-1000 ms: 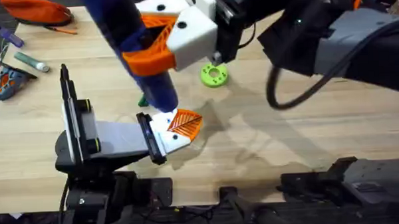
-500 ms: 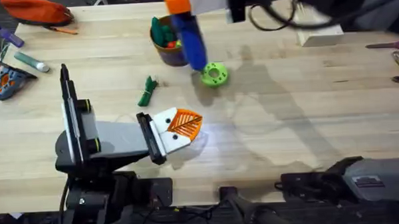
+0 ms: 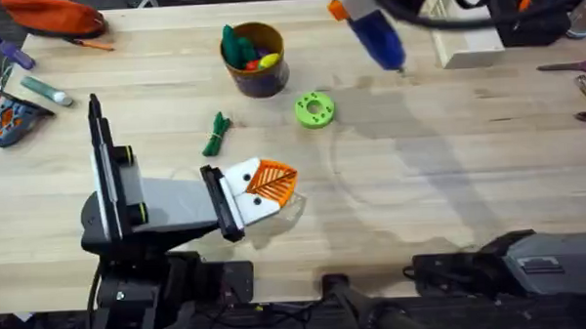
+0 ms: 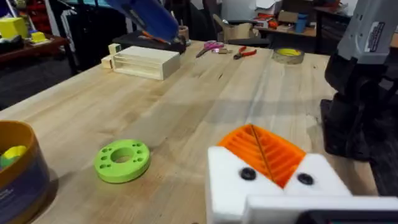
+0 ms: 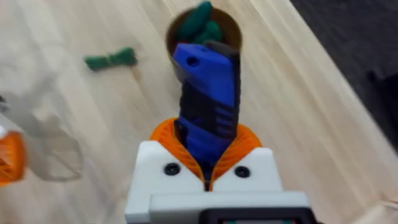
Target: Pick up the gripper from the table and insert it into the empty holder that is missing its gripper. Then pick up a screw, insert it into the mounting hole, and use the screwdriver to tighten it. Finally, clean up the table by picking up the vegetable and placing it into the bucket.
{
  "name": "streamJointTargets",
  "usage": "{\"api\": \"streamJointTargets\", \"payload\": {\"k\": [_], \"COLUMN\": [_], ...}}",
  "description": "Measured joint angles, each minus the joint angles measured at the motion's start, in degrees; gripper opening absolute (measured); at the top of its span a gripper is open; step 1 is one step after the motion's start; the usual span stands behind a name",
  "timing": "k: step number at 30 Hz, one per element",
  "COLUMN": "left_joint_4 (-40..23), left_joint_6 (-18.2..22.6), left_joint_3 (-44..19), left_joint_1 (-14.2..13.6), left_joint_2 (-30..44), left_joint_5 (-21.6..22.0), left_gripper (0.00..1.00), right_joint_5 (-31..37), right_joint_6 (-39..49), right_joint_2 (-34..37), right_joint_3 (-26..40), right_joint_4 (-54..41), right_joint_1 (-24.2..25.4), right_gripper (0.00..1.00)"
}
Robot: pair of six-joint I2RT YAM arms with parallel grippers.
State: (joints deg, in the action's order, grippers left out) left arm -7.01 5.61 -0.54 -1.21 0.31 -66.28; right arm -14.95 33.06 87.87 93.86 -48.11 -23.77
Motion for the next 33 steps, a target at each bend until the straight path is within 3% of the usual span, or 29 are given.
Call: {"api": "streamJointTargets", "payload": {"k": [6, 11, 16, 24, 33], "left_joint_4": [0.0, 0.0, 0.0, 0.0, 0.0], "left_joint_6": [0.0, 0.0, 0.0, 0.0, 0.0], "left_joint_3": [0.0, 0.0, 0.0, 0.0, 0.0], "left_joint_1": [0.0, 0.0, 0.0, 0.0, 0.0], "left_joint_2": [-0.02, 0.0, 0.0, -0.02, -0.01], "left_joint_5": [0.0, 0.0, 0.0, 0.0, 0.0], "left_gripper": [0.016, 0.016, 0.016, 0.016, 0.016], "right_joint_5": [6.71, 8.83, 9.78, 10.56, 10.69], "right_joint_6": [14.85, 27.58, 35.15, 44.94, 50.27], "right_joint_2": [0.0, 0.24, 1.64, 3.29, 13.85], "right_joint_3": [0.24, 0.26, 0.26, -7.28, -15.05], "right_joint_4": [-6.83, -18.4, -23.36, -21.4, -8.89], "right_joint_1": [0.07, 0.1, 1.53, 10.07, 13.03], "right_gripper": [0.022, 0.023, 0.023, 0.023, 0.022]}}
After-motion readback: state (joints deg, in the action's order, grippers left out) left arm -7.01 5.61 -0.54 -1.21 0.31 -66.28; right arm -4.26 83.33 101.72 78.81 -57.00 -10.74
